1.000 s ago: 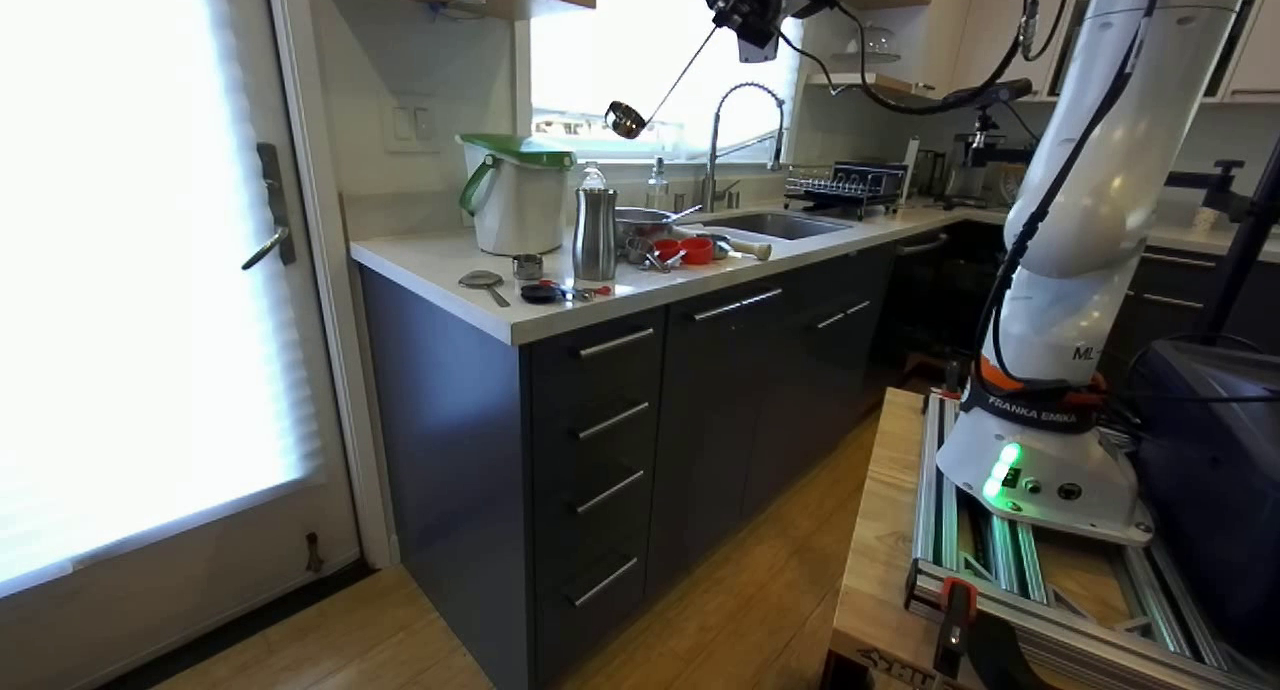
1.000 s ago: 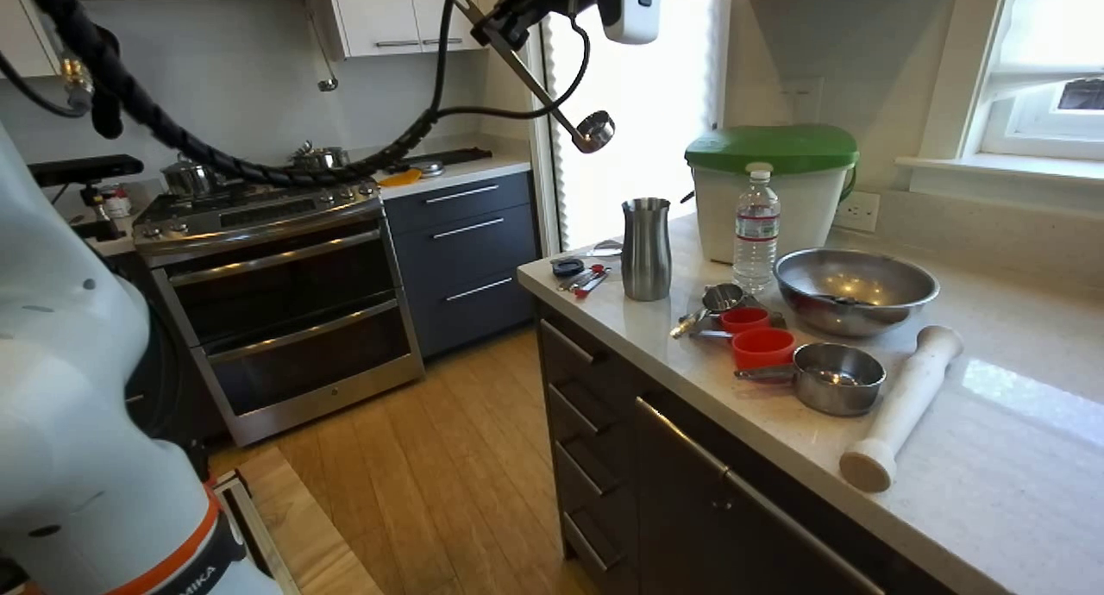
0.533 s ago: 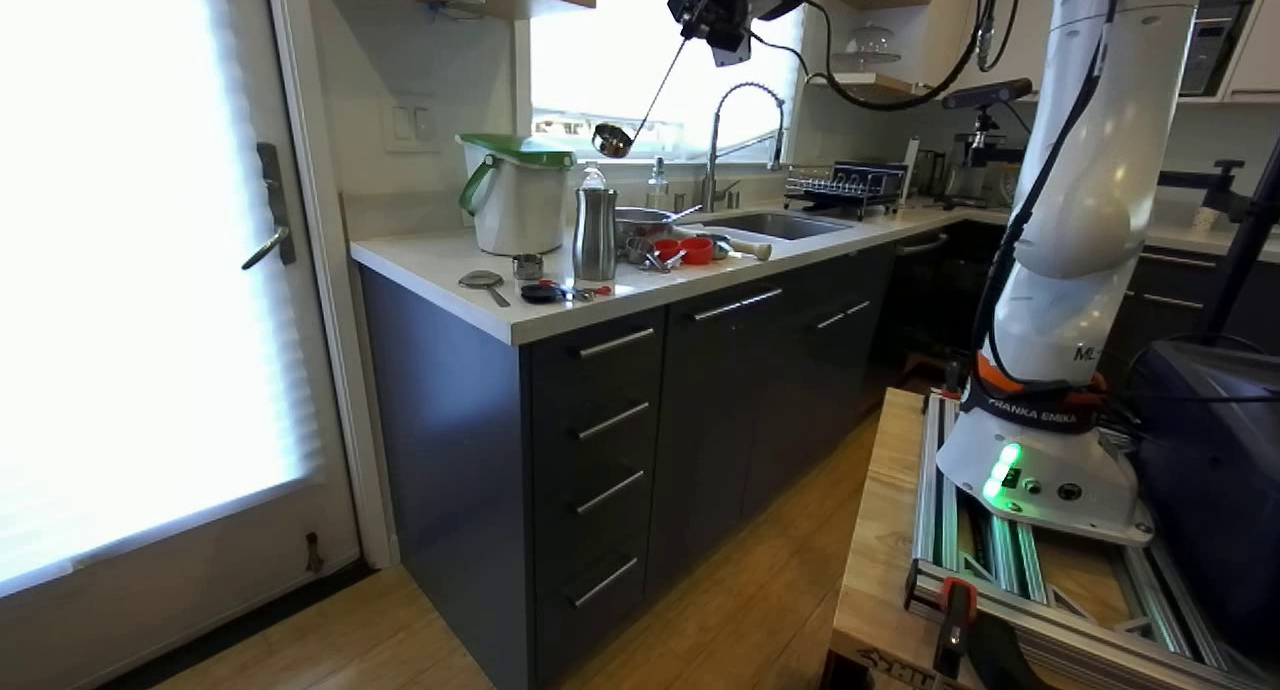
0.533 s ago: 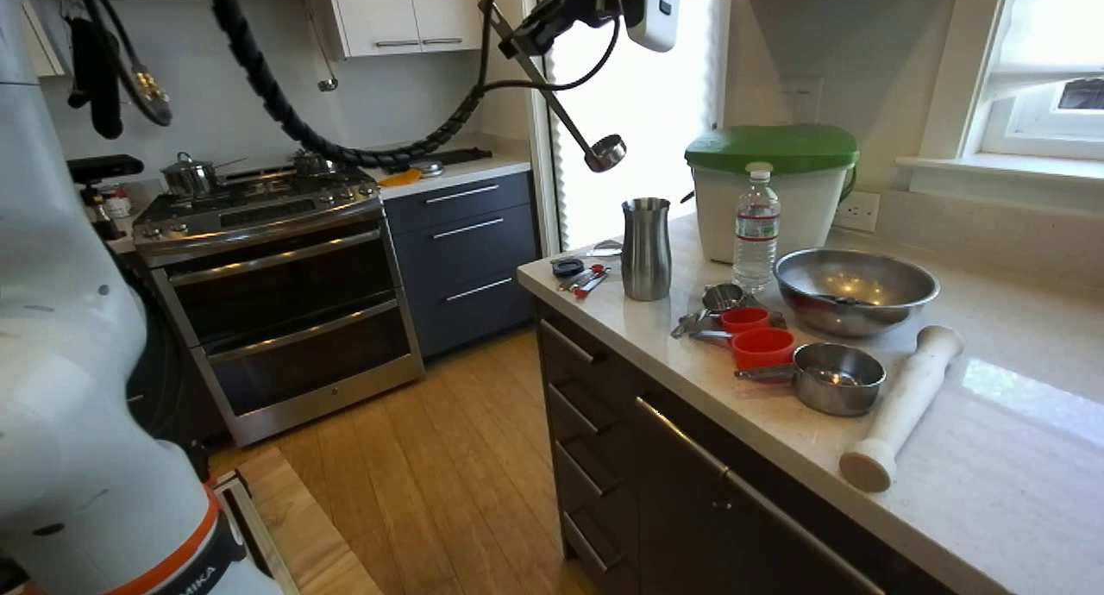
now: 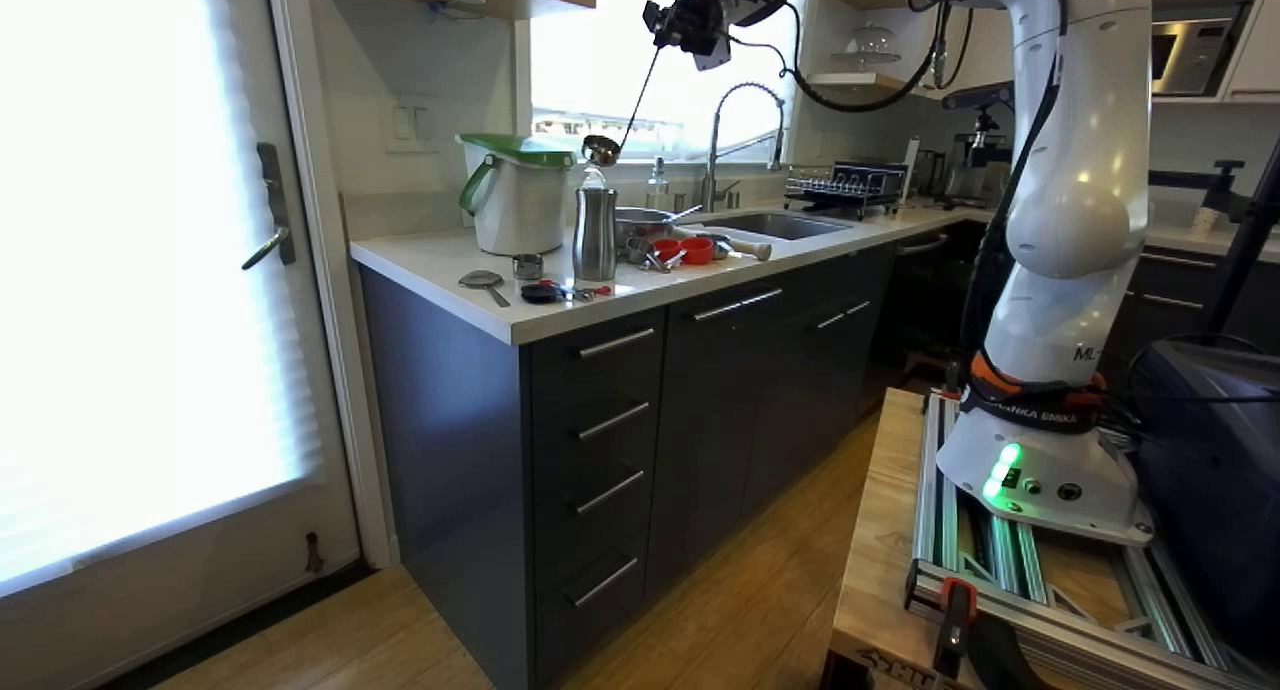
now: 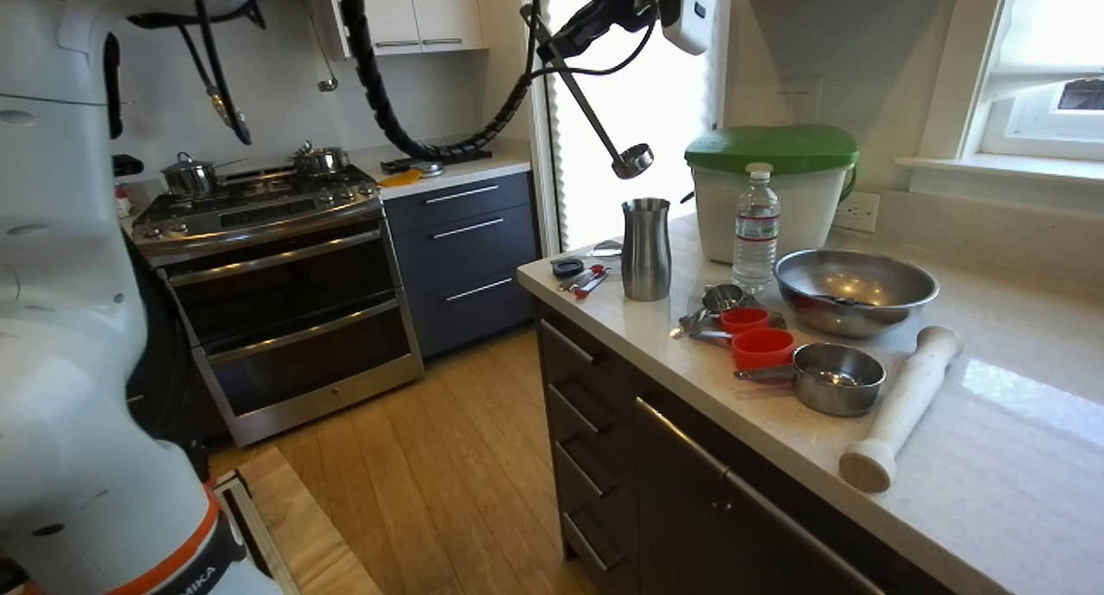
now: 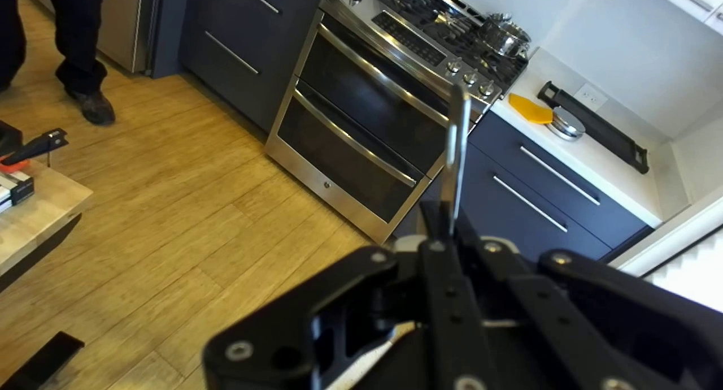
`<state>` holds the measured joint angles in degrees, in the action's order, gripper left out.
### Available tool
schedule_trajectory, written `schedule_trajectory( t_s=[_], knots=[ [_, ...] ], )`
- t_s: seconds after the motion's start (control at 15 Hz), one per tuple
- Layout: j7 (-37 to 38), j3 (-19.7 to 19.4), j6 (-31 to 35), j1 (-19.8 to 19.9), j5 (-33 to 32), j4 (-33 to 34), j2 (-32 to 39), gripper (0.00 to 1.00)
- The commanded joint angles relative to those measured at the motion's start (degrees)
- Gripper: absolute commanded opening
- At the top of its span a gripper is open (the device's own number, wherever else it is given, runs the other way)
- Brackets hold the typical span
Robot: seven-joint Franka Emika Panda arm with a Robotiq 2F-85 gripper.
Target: Put the ladle in the silver cup
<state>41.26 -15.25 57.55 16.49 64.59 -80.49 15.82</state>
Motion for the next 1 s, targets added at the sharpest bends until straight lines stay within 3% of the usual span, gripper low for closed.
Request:
schedule_trajectory(
  t_s=[0.0, 0.93],
  knots=[
    [3.83, 0.52, -0.91, 1.16, 2.67, 5.10, 4.27, 0.01],
    [9.80, 1.64, -1.48, 3.33, 7.31, 7.50, 9.18, 0.01]
  ],
)
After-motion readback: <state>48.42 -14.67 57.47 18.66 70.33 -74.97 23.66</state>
